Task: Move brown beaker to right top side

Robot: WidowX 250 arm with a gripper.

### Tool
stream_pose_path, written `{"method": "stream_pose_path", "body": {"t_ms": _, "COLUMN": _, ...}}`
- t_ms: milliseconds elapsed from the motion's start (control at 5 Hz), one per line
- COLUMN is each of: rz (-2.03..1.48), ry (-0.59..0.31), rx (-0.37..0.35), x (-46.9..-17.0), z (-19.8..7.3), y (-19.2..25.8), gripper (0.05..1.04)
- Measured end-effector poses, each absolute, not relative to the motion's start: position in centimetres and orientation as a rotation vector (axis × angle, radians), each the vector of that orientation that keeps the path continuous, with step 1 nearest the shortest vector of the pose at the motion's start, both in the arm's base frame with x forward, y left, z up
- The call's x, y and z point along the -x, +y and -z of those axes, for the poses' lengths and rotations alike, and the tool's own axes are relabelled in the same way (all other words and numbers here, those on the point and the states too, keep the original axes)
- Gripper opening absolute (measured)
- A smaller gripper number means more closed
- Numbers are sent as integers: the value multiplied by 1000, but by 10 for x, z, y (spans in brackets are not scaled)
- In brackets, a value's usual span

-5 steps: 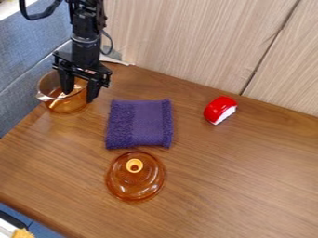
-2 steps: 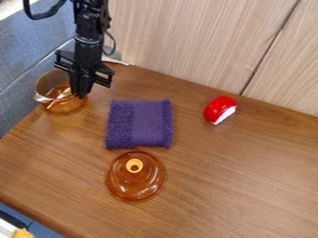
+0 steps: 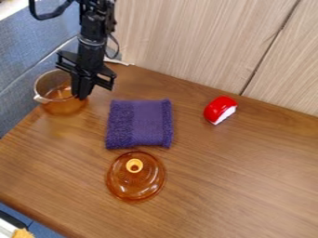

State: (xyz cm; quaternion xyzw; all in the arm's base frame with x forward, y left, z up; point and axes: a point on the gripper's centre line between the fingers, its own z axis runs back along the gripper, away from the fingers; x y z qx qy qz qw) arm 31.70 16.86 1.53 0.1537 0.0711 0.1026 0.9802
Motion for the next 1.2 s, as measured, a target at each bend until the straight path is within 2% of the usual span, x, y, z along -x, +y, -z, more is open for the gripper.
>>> {"method": "stream_pose_path", "body": {"t_ms": 200, "rz": -163, "ry": 72, "rx": -324, "x": -325, "z": -39, "y": 153, "gripper": 69}}
{"method": "stream_pose_path", "body": {"t_ms": 400, "rz": -50, "ry": -22, "rx": -327, "x": -334, "z": -66, "y": 118, "gripper": 68}}
{"method": "stream_pose_path", "body": {"t_ms": 600, "rz": 90, "ry": -102, "rx": -290, "x": -336, "z": -85, "y": 70, "gripper": 68}}
{"method": "stream_pose_path", "body": {"t_ms": 800, "rz": 293, "ry": -145, "rx": -254, "x": -335, "z": -85, "y": 20, "gripper": 69}}
{"method": "stream_pose_path", "body": {"t_ms": 1000, "rz": 445, "ry": -180, "rx": -259, "x": -334, "z": -84, "y": -34, "gripper": 68}}
{"method": "stream_pose_path", "body": {"t_ms": 1200, "rz": 571, "ry": -218, "rx": -231, "x": -331, "z": -84, "y": -78, "gripper": 68}}
